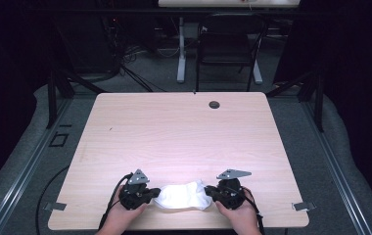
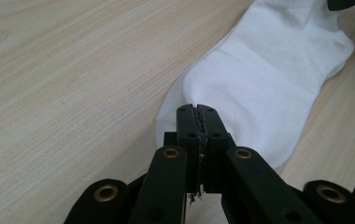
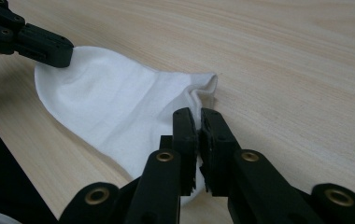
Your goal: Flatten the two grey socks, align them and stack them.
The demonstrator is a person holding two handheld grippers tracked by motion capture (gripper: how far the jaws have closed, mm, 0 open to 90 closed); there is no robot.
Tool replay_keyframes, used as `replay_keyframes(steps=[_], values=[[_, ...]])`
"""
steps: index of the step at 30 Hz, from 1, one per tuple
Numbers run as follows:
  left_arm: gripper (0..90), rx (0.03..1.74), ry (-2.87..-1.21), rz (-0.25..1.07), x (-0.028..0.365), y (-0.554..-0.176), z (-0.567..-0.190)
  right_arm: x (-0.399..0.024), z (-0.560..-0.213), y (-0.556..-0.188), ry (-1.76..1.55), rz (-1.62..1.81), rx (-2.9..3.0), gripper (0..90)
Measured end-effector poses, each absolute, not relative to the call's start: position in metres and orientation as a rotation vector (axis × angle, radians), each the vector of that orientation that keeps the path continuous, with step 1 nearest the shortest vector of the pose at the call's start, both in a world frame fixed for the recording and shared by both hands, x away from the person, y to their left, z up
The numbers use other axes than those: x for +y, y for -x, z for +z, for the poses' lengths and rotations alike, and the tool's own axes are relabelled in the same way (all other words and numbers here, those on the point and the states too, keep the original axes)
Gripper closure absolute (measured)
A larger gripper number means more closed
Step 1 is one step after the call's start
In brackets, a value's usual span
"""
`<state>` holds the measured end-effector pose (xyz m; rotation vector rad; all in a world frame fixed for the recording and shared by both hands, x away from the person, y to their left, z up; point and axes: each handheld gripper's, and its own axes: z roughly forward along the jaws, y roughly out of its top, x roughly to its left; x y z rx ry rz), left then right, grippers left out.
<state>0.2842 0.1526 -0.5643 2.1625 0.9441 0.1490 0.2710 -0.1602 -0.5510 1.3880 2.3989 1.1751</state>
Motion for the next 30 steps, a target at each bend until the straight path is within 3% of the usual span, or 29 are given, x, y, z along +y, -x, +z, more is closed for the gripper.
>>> replay_keyframes(steps=[7,17,30], values=[[88.3,0.953,-2.171,0.141,0.154,-0.285,-0.568,-0.159,-0.554,-0.272,-1.392,1.171,2.405,84.1],[77.2,0.963,-2.135,0.168,0.159,-0.285,-0.563,-0.161,-0.554,-0.271,-1.392,1.202,2.383,73.6],[73.2,0.891,-2.114,0.171,0.154,-0.276,-0.549,-0.156,-0.541,-0.262,-1.287,1.277,2.368,78.4]])
